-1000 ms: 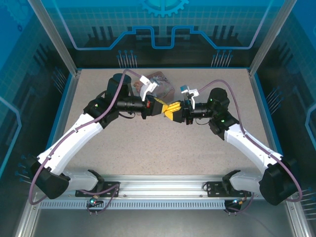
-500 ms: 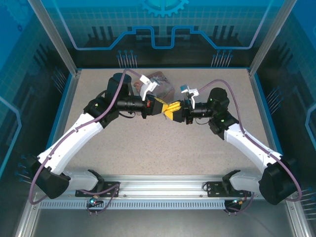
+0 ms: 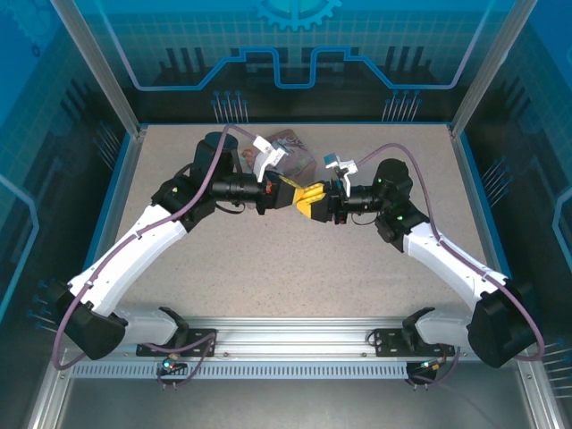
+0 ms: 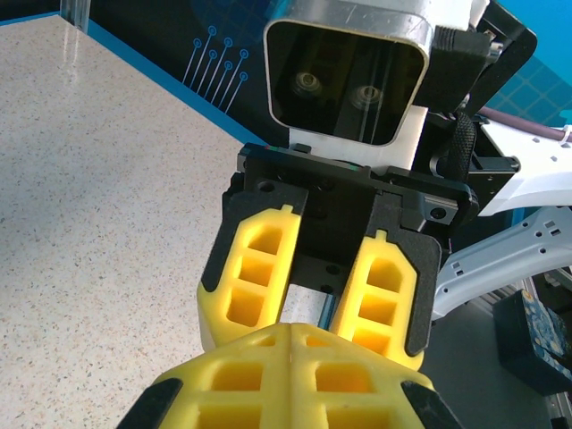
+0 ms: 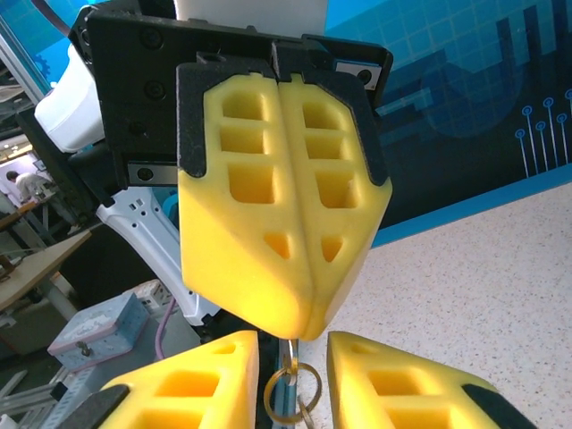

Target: Unlock the padlock with the key

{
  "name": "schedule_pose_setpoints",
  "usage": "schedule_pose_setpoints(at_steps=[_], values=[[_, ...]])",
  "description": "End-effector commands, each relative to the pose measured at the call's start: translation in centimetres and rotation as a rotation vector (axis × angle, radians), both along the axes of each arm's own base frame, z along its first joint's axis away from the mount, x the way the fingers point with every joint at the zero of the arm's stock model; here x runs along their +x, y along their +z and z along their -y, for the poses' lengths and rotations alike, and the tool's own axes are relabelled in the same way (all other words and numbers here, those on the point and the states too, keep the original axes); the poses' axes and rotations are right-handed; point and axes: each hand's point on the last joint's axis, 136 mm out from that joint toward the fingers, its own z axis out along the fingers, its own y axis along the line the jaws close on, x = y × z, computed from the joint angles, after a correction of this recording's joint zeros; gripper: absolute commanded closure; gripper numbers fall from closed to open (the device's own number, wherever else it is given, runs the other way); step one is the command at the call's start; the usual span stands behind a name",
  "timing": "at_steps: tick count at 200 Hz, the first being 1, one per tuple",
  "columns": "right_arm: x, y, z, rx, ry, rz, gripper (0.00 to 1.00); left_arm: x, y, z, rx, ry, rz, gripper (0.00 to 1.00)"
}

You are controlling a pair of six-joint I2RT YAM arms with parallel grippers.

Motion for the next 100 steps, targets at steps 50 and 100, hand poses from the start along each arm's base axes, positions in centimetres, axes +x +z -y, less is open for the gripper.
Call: schedule_pose_setpoints(at_steps=[50,100], values=[[-0.10,0.72,-0.18,0.010,0.005,0.016,0.71,0.04,0.82,-0.05,-0.007,-0.008,0.028,1.00],[0.04,0.52,0.17,0.008,-0.010,0.012,0.93,-0.10,0.87,-0.24,-0.003,-0.005,0.032,1.00]])
